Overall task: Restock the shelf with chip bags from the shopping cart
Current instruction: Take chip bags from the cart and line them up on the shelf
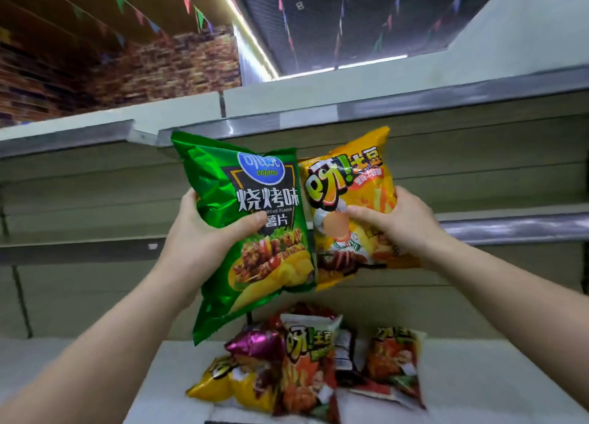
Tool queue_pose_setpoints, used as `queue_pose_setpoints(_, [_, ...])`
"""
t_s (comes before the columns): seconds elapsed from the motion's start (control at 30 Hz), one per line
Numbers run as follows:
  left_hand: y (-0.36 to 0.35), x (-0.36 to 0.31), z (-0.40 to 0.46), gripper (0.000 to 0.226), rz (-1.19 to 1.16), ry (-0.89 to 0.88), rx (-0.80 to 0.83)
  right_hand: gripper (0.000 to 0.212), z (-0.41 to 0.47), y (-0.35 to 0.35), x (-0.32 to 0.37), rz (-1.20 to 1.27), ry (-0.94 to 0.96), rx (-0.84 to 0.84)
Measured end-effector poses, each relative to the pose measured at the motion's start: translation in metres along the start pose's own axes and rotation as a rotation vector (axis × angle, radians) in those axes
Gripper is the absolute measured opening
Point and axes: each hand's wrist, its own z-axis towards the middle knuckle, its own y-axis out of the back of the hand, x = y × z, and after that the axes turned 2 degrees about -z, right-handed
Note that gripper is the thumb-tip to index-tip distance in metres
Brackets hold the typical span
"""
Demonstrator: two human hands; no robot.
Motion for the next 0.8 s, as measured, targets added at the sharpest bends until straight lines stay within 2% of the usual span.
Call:
queue_pose_setpoints(0.17, [-0.073, -0.012, -0.01, 0.093, -0.05, -0.002, 0.113, 0.057, -0.011, 0.074, -0.034, -0.042, -0.056, -0.086])
queue_pose_setpoints(0.33, [-0.127, -0.023, -0.018, 0.09, -0.09, -0.011, 0.187, 0.05, -0.03, 0.13, -0.052, -0.07, -0.112, -0.17])
queue_pose_setpoints(0.43, [-0.147, -0.031, -0.021, 0.106, -0.091, -0.027, 0.256, 0.043, -0.044, 0.155, -0.054, -0.083, -0.14, -0.229])
queue_pose_setpoints(0.5, [-0.158, -0.035, -0.022, 0.113, -0.114, -0.039, 0.308, 0.048, -0.054, 0.167, -0.056, -0.115, -0.159, -0.276])
queue_pose_setpoints(0.6, [-0.173, -0.039, -0.025, 0.108, -0.154, -0.046, 0.393, 0.058, -0.071, 0.182, -0.056, -0.171, -0.211, -0.352])
queue_pose_setpoints(0.8, [-0.201, -0.045, -0.029, 0.107, -0.233, -0.05, 0.571, 0.055, -0.105, 0.207, -0.052, -0.21, -0.308, -0.473])
